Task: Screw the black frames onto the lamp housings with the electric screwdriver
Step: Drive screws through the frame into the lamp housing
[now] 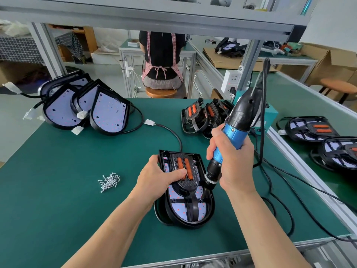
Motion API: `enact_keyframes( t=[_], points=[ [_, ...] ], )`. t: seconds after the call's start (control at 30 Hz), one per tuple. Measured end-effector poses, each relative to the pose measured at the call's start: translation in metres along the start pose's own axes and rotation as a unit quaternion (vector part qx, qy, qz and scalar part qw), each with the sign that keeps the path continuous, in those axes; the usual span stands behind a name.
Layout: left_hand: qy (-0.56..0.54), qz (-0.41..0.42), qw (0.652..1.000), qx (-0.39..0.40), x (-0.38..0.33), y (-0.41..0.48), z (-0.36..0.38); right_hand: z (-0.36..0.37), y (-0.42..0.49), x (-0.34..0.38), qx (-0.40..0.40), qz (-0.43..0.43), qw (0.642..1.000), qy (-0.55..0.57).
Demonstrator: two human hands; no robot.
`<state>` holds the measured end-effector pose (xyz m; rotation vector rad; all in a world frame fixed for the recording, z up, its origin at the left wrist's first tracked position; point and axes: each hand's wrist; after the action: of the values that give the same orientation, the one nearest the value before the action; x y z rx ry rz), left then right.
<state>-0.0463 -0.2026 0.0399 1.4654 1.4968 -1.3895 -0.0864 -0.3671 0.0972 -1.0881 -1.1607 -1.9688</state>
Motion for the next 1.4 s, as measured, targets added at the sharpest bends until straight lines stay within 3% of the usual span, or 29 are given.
enact_keyframes(
  t=[0.13, 0.43, 0.73, 0.9, 0.97, 1.1, 1.3, 1.4],
  points=[
    [-0.004, -0.003, 1.000, -0.003, 0.000, -0.001, 0.001, 0.000, 0.001, -0.002, 0.034, 0.023, 0.999, 0.000],
    [-0.018, -0.003, 1.000, 0.018, -0.002, -0.004, -0.004, -0.007, -0.007, 0.014, 0.032, 0.008, 0.998, 0.051],
    [0.022, 0.004, 1.000, 0.011, -0.001, -0.004, -0.005, -0.008, 0.000, 0.040, -0.093, -0.036, 0.990, 0.104],
    [0.094, 0.045, 0.995, -0.005, 0.001, -0.010, -0.007, 0.000, -0.010, 0.039, -0.199, 0.009, 0.969, 0.144],
    [0.144, 0.073, 0.984, -0.075, 0.002, -0.013, -0.018, 0.001, -0.016, 0.034, -0.223, 0.029, 0.961, 0.161],
    [0.276, 0.129, 0.931, -0.201, 0.007, -0.013, -0.066, 0.004, -0.025, 0.026, -0.251, 0.051, 0.954, 0.155],
    [0.419, 0.071, 0.889, -0.170, 0.015, -0.010, -0.108, 0.012, -0.028, 0.025, -0.259, 0.067, 0.952, 0.149],
    [0.498, 0.075, 0.848, -0.168, 0.014, -0.007, -0.105, 0.017, -0.028, 0.026, -0.252, 0.066, 0.953, 0.153]
  ],
)
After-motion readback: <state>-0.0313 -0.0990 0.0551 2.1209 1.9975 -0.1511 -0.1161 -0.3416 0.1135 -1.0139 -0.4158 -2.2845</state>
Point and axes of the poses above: each hand's wrist, its own y-axis towards the middle knuckle, its own z-axis out of the palm, x = y × z, and after that the axes turned 2 degrees about y, right-handed
